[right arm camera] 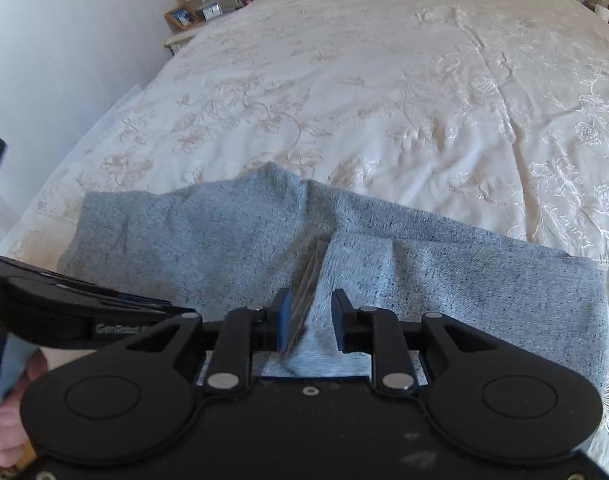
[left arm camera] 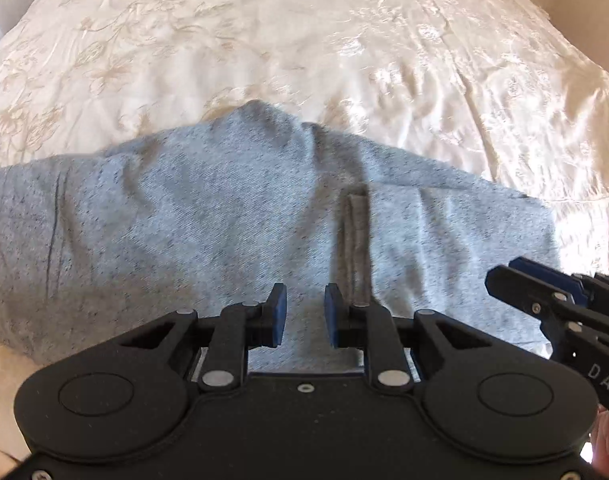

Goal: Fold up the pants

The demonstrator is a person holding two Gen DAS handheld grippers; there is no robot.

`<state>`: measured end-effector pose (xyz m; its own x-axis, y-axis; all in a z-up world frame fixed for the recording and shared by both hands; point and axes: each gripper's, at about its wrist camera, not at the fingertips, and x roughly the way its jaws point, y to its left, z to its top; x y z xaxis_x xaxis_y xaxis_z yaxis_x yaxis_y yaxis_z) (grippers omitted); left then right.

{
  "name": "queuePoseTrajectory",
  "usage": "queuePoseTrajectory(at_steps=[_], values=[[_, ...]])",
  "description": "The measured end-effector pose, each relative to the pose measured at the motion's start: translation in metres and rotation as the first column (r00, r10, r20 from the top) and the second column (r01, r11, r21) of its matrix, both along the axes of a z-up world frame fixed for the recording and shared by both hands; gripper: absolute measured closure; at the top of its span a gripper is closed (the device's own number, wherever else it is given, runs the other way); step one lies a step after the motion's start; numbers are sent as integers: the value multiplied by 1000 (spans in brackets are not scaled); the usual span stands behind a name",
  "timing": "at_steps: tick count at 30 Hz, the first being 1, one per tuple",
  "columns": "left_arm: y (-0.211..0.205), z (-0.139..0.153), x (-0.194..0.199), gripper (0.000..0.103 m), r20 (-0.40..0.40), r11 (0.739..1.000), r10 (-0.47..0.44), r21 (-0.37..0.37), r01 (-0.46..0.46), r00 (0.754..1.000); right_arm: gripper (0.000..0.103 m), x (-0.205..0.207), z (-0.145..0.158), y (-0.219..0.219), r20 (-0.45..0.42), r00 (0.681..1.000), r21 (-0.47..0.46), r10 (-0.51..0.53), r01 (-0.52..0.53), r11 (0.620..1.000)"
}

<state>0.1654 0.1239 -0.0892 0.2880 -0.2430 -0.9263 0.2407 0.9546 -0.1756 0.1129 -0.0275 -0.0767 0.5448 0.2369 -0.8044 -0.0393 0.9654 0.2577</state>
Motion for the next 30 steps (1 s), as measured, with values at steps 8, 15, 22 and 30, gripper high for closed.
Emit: queuePoseTrajectory(at_steps=[8,15,22,30], values=[[-73,-27,6,74,-56,990,-139,-20,138,989,77,-41,0,-89,-78,953,-66,-294,289,955],[-64,-61,-14,73,-146,998,-59,22,63,988,77,-42,-13,-155,-112,889,-63,-443,439,896],[-73,-63,-10,71,-148,997,7,78,4,989,76,18,-46,-193,-189,919,-70,-346,339,938],[-109,-63,-22,70,-71,975,-19,219,34,997,75,53,-86,-209,-293,918,-104,-266,246,964]])
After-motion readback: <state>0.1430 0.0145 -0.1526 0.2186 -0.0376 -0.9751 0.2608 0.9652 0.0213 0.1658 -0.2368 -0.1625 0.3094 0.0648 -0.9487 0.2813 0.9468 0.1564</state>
